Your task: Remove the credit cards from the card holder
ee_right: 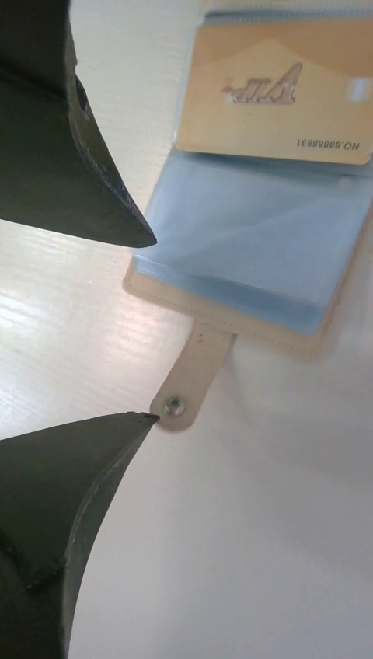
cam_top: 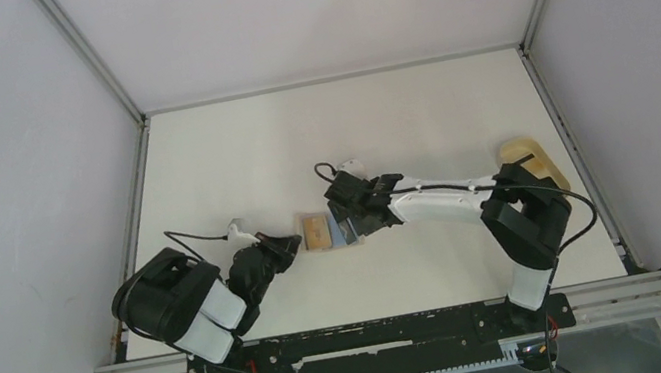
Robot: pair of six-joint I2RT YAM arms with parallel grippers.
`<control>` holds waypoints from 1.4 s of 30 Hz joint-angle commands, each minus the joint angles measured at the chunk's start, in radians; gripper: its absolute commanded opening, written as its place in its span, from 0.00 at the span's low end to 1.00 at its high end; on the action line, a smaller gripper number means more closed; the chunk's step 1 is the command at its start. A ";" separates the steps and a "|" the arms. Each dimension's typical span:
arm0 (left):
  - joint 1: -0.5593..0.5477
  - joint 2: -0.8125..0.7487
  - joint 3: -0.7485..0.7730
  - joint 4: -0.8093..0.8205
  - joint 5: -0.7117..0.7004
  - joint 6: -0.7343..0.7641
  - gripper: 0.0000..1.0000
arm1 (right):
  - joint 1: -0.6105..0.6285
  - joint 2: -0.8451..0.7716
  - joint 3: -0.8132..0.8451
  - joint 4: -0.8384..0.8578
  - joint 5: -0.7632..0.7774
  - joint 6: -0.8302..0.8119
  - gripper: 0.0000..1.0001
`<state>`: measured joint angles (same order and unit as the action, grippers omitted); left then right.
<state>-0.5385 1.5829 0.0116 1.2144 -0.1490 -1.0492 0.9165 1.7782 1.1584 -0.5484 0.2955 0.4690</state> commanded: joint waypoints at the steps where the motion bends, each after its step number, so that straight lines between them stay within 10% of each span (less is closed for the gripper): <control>1: -0.005 -0.016 -0.040 -0.007 -0.047 0.005 0.00 | -0.028 -0.145 -0.005 0.024 0.000 -0.038 0.86; 14: -0.011 0.017 -0.028 -0.008 -0.035 0.000 0.00 | -0.171 -0.124 -0.106 0.583 -0.841 0.064 0.75; 42: -0.024 -0.004 -0.019 -0.081 -0.036 0.001 0.00 | -0.232 0.198 -0.161 0.921 -0.938 0.224 0.71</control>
<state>-0.5503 1.5921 0.0120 1.1942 -0.1677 -1.0584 0.6765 1.9499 0.9840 0.2871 -0.6327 0.6617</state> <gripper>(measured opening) 0.010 0.702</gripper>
